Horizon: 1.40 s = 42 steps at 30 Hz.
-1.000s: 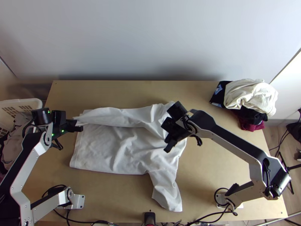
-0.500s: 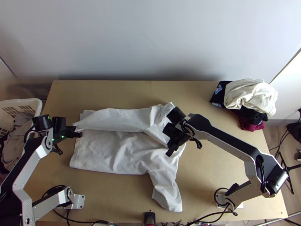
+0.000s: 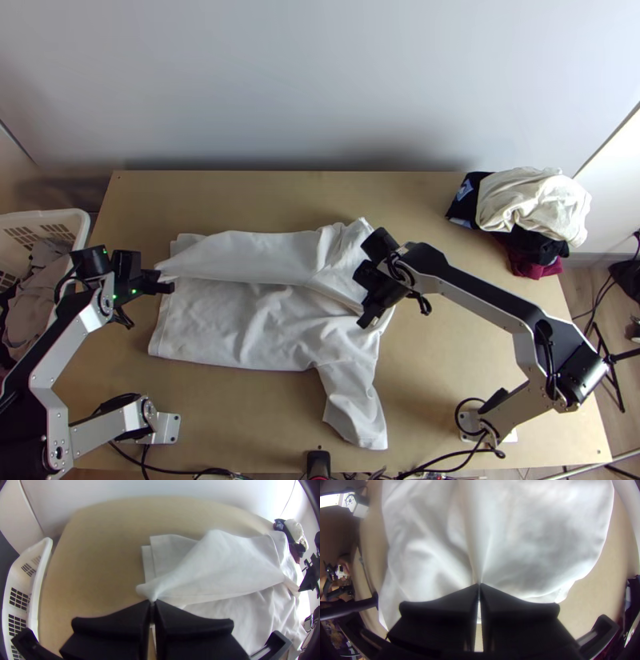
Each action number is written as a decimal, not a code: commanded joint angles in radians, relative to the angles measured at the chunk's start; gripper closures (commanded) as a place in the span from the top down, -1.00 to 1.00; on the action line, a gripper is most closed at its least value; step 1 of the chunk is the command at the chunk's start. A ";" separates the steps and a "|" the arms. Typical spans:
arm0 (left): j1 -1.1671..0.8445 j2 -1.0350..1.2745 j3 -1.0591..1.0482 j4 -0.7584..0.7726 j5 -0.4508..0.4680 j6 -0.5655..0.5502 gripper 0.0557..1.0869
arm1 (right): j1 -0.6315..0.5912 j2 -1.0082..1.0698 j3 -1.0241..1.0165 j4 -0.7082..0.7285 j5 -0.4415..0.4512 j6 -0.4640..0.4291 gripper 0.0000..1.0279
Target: Fold the t-shirt
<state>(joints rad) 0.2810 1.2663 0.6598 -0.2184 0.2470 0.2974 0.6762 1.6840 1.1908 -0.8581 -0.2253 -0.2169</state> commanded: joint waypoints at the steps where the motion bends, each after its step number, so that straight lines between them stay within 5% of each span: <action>1: -0.026 0.011 -0.012 0.001 0.001 0.003 -0.92 | -0.006 0.005 0.001 0.018 0.001 0.004 -0.95; 3: -0.037 0.011 -0.011 -0.001 0.001 -0.014 -0.90 | -0.007 0.005 0.007 0.019 0.001 0.007 -0.95; 5: -0.048 0.010 -0.003 -0.013 0.003 -0.037 -0.60 | -0.007 0.005 0.015 0.019 0.000 0.010 -0.82; 7: -0.062 0.002 0.014 -0.055 0.017 -0.052 -0.31 | -0.009 -0.003 0.023 0.018 -0.002 0.017 -0.12; 9: -0.069 -0.015 0.031 -0.096 0.034 -0.078 0.22 | -0.009 -0.012 0.038 0.007 -0.002 0.022 0.69; 10: -0.075 -0.025 0.044 -0.124 0.034 -0.092 0.36 | -0.007 -0.014 0.050 -0.006 -0.003 0.022 0.94; 14: -0.100 -0.085 0.100 -0.271 0.089 -0.112 0.54 | -0.012 -0.029 0.112 -0.035 -0.014 0.022 0.93; 22: -0.105 -0.177 0.124 -0.585 0.098 -0.047 0.54 | -0.040 -0.041 0.237 -0.084 -0.019 0.024 0.93; 42: -0.009 -0.309 -0.022 -0.773 -0.058 0.101 0.65 | 0.000 -0.125 0.181 -0.094 -0.029 0.034 0.93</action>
<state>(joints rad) 0.2749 0.9802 0.6975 -0.9531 0.2470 0.3794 0.6525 1.5841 1.3918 -0.9443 -0.2523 -0.1844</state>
